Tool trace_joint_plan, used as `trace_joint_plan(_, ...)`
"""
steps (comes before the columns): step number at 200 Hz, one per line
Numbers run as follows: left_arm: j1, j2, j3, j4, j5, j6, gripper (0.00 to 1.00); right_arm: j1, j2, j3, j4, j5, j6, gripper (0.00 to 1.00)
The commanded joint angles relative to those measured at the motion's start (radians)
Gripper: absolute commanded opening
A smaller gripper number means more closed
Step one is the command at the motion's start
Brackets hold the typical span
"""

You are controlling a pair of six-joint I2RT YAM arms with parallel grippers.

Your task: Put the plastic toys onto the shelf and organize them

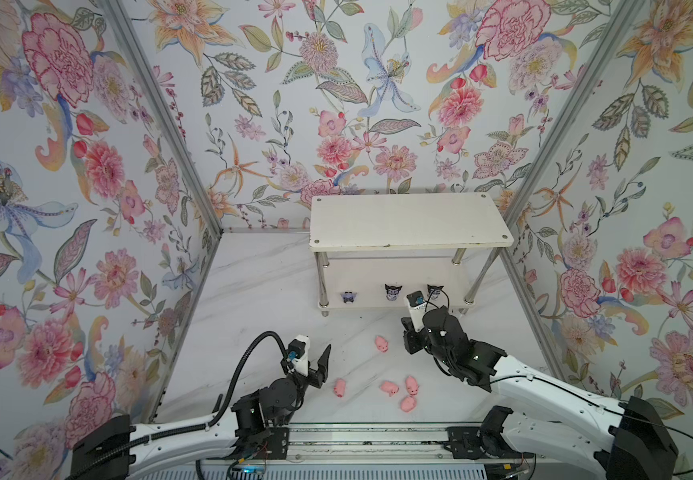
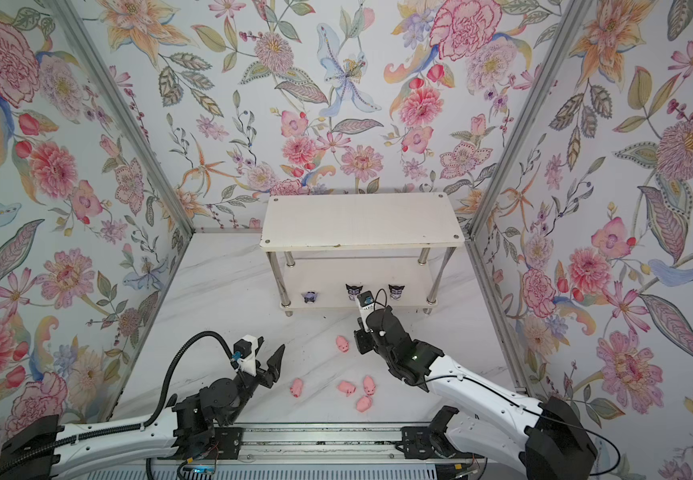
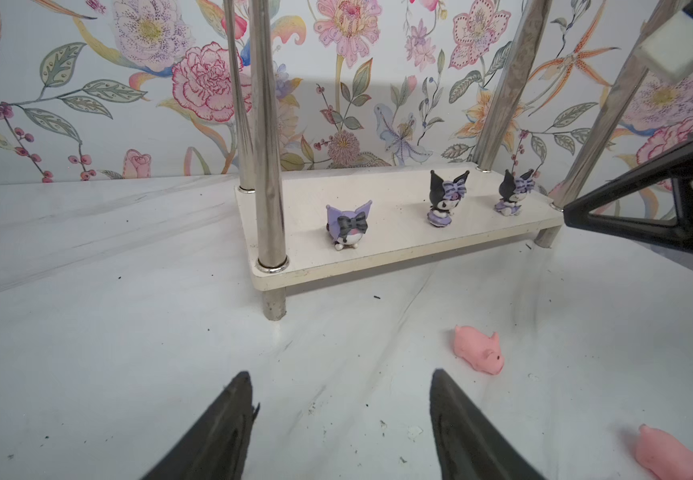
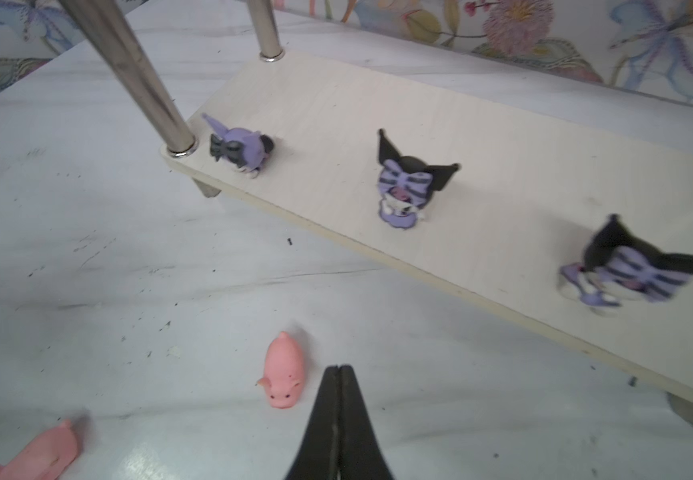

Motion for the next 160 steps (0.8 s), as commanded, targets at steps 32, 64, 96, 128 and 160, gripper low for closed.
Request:
trace_joint_plan(32,0.035,-0.058,-0.097,-0.075,-0.007,-0.098,0.66,0.117,0.380,0.229,0.137,-0.078,-0.019,0.00)
trace_joint_plan(64,0.054,-0.089,-0.122,-0.082,0.011,-0.104,0.66,0.102,0.502,0.293,0.216,-0.054,-0.019,0.00)
trace_joint_plan(96,0.083,-0.108,-0.139,-0.078,0.040,-0.094,0.67,0.044,0.593,0.328,0.280,-0.113,0.020,0.00)
trace_joint_plan(128,0.103,-0.107,-0.139,-0.069,0.056,-0.077,0.67,0.016,0.657,0.373,0.311,-0.143,0.035,0.00)
trace_joint_plan(160,0.116,-0.089,-0.140,-0.050,0.068,-0.075,0.67,-0.008,0.698,0.418,0.318,-0.174,0.043,0.00)
